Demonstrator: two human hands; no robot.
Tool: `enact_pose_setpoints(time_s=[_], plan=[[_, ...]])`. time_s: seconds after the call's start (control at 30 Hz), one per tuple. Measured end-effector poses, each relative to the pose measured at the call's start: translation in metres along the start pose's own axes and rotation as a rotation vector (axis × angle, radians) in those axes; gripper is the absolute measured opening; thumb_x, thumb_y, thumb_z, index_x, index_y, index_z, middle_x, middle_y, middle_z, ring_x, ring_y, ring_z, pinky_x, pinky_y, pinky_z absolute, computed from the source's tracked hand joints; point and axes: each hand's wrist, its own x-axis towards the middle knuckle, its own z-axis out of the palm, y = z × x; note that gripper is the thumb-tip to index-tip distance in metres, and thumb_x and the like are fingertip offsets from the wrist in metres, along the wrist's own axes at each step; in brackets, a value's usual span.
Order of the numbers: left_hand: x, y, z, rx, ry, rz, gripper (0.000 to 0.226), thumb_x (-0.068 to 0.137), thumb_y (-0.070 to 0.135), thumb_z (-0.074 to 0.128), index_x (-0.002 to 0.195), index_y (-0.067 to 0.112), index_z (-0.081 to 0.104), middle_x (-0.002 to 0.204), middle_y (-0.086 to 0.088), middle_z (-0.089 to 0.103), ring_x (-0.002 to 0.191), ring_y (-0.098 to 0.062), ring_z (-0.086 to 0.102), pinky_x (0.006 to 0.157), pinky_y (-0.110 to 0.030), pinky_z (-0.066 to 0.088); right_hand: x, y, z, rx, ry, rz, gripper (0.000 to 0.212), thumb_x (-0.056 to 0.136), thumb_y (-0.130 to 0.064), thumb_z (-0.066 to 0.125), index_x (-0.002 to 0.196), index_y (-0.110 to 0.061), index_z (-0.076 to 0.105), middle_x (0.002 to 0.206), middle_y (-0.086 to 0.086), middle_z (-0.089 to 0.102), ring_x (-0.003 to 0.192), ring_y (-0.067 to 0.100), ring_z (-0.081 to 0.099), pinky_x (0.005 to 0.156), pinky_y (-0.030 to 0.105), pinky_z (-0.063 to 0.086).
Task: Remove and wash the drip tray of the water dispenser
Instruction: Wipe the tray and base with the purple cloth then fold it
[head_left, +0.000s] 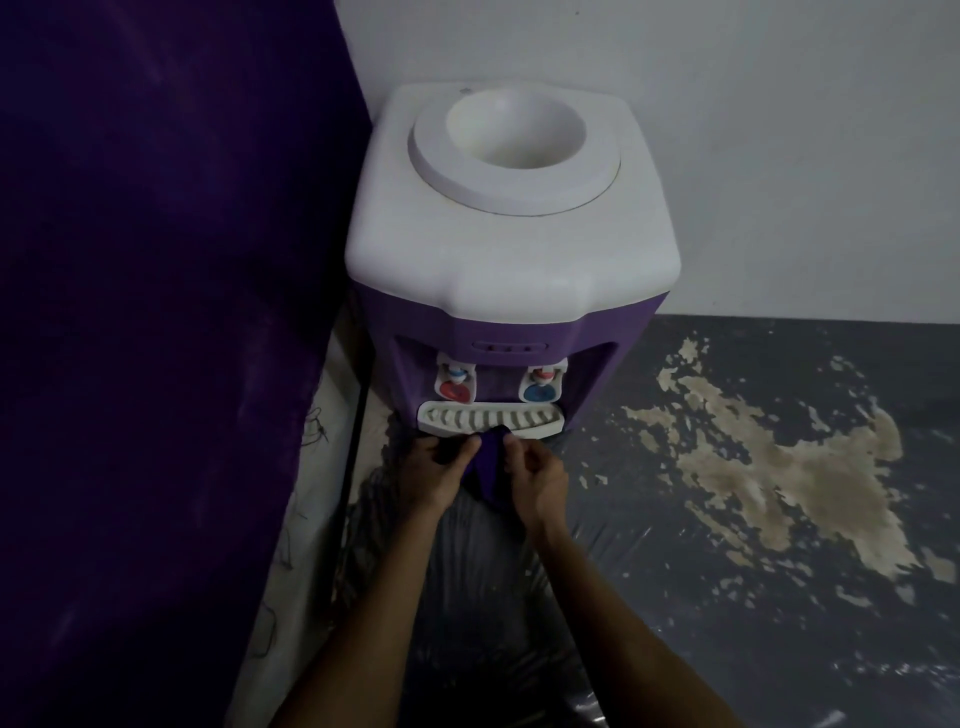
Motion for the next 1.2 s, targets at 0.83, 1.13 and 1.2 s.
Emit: enact_pose_setpoints(time_s=[0.83, 1.13, 1.2], plan=[[0.004, -0.005, 0.015, 0.172, 0.15, -0.143, 0.05, 0.089, 0.045, 0.062, 0.117, 0.004, 0.064, 0.121, -0.018, 0.065, 0.111, -0.033, 0.06, 0.092, -0.038, 0.049, 0.038, -0.012, 0.001, 0.388, 0.112, 0.535, 0.036, 0.09, -0.035, 0.07, 0.101, 0.0, 0.069, 0.093, 0.016, 0.073, 0.086, 0.028, 0.071, 0.06, 0.034, 0.057], [0.019, -0.012, -0.007, -0.056, 0.423, -0.265, 0.06, 0.081, 0.049, 0.071, 0.118, 0.003, 0.058, 0.117, -0.02, 0.065, 0.106, -0.034, 0.062, 0.091, -0.041, 0.05, 0.042, -0.011, 0.001, 0.448, 0.11, 0.565, 0.036, 0.089, -0.03, 0.072, 0.099, 0.004, 0.068, 0.082, 0.013, 0.071, 0.078, 0.023, 0.07, 0.064, 0.034, 0.06], [0.02, -0.015, -0.003, -0.06, 0.422, -0.243, 0.061, 0.082, 0.049, 0.069, 0.121, 0.004, 0.057, 0.119, -0.02, 0.064, 0.108, -0.034, 0.061, 0.094, -0.046, 0.049, 0.042, -0.012, 0.0, 0.459, 0.108, 0.57, 0.034, 0.089, -0.029, 0.073, 0.1, 0.003, 0.067, 0.088, 0.015, 0.071, 0.084, 0.026, 0.071, 0.065, 0.034, 0.06]])
